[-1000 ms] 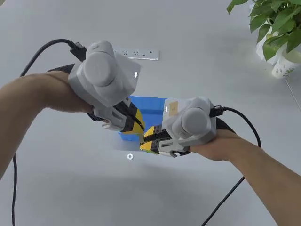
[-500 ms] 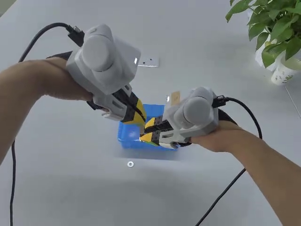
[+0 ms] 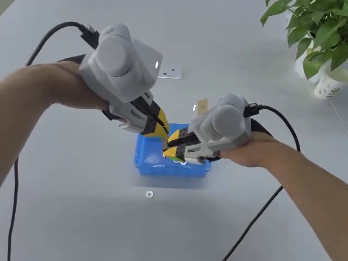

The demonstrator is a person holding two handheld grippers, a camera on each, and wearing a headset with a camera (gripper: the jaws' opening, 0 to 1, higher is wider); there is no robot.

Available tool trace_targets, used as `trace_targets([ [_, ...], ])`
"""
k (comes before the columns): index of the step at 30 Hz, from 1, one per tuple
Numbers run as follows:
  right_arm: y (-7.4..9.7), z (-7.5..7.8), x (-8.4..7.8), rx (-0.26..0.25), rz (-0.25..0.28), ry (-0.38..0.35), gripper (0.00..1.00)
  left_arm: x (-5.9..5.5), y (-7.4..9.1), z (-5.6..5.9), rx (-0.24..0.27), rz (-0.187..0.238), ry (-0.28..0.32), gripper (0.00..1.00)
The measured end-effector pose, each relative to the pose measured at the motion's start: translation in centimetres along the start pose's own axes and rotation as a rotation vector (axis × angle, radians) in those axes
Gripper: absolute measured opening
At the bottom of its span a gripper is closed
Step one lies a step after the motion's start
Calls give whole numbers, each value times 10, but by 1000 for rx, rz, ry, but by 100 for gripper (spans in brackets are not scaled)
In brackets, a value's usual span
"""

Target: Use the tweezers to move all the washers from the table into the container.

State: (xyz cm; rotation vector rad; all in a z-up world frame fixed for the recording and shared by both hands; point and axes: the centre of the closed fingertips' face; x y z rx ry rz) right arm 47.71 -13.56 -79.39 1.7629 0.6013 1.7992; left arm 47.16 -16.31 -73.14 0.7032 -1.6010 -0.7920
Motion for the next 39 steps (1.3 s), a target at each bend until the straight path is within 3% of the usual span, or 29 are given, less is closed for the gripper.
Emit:
trace_targets([
  [9,-10,7,-11,13,-13,-12,10,-9,-13,-7,-12,-2,9,4],
  [39,-40,14,-45,73,-70,-60,10,-39,-46,-14,-42,-1,49,4],
])
Point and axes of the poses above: the centre of the closed fingertips' face, and the gripper's own axes: y roughly backward along the fingers, z roughly to its right, x roughly out of its top, and after that the axes turned 4 degrees about -y, right-handed
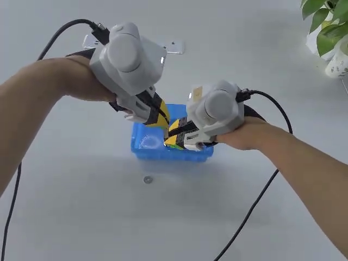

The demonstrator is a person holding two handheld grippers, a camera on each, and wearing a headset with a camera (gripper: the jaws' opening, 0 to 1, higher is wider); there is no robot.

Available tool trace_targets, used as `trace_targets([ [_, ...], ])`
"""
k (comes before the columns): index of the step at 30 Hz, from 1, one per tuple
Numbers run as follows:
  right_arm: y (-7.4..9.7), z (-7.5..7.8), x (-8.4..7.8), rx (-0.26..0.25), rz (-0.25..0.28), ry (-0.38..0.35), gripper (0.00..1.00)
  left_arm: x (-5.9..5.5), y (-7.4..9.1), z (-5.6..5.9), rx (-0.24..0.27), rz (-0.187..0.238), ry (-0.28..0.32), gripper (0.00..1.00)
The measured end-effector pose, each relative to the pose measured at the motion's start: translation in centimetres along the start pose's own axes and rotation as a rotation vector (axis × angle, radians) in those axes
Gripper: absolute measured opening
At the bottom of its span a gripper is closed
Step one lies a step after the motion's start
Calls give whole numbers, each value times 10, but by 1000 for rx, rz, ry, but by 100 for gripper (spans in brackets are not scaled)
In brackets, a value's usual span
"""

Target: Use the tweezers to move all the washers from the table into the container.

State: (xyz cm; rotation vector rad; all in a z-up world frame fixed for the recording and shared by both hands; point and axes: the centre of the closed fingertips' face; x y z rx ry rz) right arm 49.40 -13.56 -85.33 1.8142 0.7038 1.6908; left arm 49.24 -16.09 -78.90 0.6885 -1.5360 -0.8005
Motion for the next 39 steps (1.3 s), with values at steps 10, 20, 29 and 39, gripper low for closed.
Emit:
trace_targets([
  [10,0,0,-1,5,-3,-2,10,-1,-1,-2,-3,6,7,4],
  [20,4,0,2,-8,-3,9,11,2,1,-1,-3,1,2,4],
  [29,12,-2,9,-21,7,16,11,9,9,0,4,-4,-3,4],
  [39,22,-6,21,-40,23,30,11,19,22,5,18,-12,-14,4],
])
Point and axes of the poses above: the centre of the closed fingertips' face, and the gripper's own axes: y roughly backward along the fingers, z roughly to its right, x roughly out of its top, and after that the axes turned 4 degrees about -y, right-handed
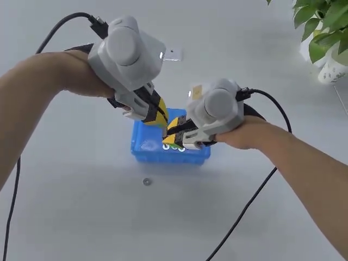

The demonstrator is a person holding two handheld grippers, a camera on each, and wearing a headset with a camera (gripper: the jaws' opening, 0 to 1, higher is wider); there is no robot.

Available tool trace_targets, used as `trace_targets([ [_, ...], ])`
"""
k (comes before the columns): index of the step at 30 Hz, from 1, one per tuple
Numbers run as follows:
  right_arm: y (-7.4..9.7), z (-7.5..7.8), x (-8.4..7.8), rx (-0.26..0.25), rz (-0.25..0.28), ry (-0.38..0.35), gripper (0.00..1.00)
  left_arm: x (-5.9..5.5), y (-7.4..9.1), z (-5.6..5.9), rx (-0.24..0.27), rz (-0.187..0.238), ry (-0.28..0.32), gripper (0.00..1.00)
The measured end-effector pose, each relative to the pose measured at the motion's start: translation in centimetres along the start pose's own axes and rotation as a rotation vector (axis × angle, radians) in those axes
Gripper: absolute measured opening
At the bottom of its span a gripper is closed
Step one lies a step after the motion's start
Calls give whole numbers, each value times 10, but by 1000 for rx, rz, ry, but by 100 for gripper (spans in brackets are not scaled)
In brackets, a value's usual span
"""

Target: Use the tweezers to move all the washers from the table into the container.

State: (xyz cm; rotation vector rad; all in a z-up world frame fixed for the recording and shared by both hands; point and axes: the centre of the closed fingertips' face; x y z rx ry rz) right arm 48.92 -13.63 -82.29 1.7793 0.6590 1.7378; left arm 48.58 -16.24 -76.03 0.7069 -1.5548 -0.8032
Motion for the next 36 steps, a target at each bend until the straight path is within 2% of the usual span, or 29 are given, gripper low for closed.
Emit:
trace_targets([
  [21,14,-25,16,-10,9,32,11,13,20,27,18,-21,-8,4],
  [30,10,-39,16,7,3,40,11,9,20,41,13,-27,-1,4],
  [36,8,-45,18,14,0,47,11,6,21,45,11,-30,3,4],
])
Point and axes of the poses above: the centre of the closed fingertips' face, and the gripper's own axes: y roughly backward along the fingers, z roughly to its right, x roughly out of its top, and after that the axes turned 4 degrees about -y, right-handed
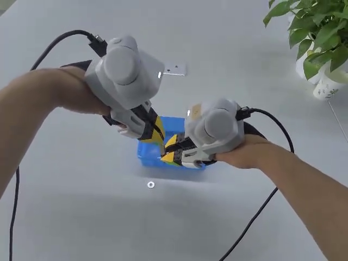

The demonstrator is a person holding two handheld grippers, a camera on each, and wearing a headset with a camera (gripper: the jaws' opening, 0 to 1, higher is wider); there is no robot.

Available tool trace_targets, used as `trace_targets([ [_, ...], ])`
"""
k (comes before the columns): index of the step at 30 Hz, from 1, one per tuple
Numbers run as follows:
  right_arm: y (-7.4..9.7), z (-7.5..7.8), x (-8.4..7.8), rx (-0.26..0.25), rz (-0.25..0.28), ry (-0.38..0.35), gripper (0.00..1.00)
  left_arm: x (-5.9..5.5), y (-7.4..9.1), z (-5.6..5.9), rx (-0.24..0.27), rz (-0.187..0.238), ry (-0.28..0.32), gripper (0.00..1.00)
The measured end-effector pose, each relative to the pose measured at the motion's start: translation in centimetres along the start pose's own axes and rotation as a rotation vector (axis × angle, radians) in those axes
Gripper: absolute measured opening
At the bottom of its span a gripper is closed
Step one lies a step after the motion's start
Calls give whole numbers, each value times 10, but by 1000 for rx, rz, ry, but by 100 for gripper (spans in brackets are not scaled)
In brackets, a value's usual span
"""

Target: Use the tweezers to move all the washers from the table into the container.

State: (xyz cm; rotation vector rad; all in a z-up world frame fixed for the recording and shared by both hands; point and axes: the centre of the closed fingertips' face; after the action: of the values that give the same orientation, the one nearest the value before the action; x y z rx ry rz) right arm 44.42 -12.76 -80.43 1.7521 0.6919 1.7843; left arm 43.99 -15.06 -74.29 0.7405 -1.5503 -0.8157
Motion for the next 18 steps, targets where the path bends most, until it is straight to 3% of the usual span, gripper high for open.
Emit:
trace_targets([
  [18,-9,-15,2,21,2,6,11,-9,-2,14,-2,-16,11,4],
])
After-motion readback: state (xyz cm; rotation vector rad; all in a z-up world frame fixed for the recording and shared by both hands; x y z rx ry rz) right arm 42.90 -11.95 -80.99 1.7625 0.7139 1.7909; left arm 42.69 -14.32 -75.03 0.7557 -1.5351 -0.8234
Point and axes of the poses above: the centre of the closed fingertips' face, and the gripper's own axes: y roughly backward along the fingers, z roughly to its right, x roughly out of its top, and after that the axes turned 4 degrees about -y, right-handed
